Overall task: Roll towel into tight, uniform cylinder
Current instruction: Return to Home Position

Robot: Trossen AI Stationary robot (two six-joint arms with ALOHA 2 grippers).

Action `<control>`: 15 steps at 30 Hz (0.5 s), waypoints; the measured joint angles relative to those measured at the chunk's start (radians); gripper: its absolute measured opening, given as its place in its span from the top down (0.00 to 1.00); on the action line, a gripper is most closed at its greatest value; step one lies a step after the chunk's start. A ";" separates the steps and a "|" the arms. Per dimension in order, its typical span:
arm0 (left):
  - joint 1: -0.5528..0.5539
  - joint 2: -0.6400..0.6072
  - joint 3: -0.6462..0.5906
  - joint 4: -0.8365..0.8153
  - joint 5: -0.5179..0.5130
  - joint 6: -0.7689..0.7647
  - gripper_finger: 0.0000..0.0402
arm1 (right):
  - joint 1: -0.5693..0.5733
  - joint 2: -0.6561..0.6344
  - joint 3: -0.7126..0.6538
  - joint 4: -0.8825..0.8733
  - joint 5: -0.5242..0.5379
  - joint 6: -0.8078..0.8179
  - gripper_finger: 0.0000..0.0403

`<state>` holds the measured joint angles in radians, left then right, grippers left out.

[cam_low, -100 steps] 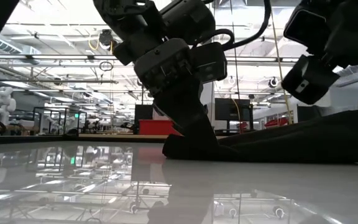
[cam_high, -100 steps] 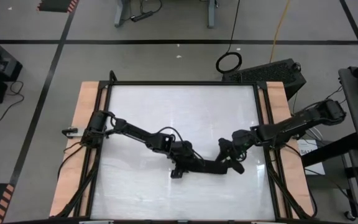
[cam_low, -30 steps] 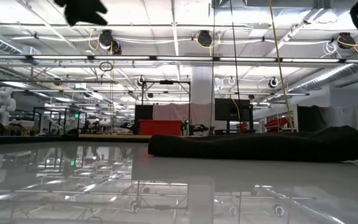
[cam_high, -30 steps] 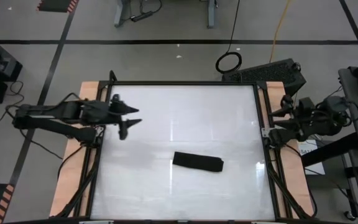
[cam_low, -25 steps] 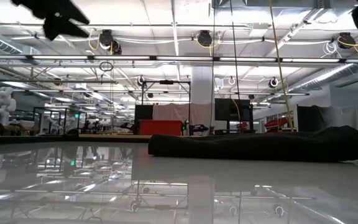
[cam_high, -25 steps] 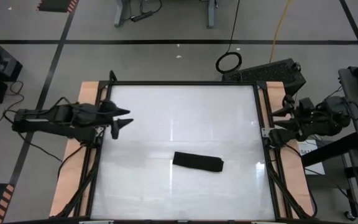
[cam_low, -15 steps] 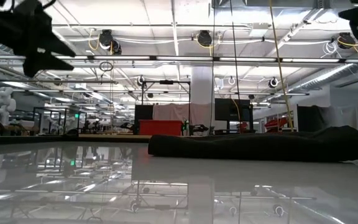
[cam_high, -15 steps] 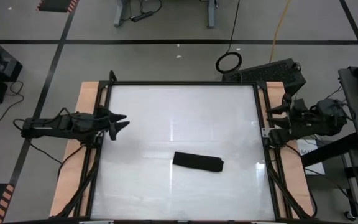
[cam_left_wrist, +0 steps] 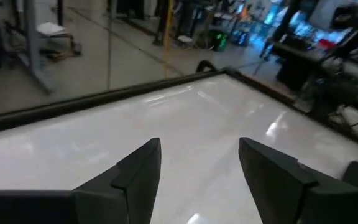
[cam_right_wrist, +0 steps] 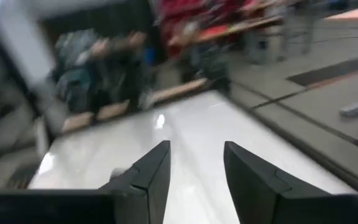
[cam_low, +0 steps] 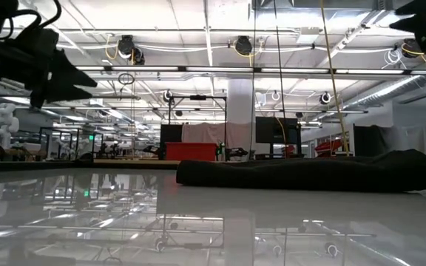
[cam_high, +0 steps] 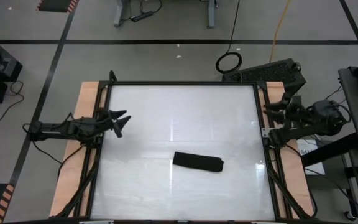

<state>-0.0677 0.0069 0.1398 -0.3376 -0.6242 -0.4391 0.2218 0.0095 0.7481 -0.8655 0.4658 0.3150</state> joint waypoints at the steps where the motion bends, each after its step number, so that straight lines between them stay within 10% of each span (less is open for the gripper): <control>1: 0.001 0.000 0.000 -0.012 -0.011 0.000 0.45 | 0.000 0.001 -0.007 0.048 0.043 0.025 0.66; 15: 0.001 0.010 -0.033 0.000 -0.005 0.006 0.45 | 0.001 0.001 -0.393 0.607 -0.155 -0.150 0.69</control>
<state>-0.0669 0.0166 0.1066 -0.3374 -0.6289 -0.4326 0.2226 0.0110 0.3548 -0.2582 0.3105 0.1648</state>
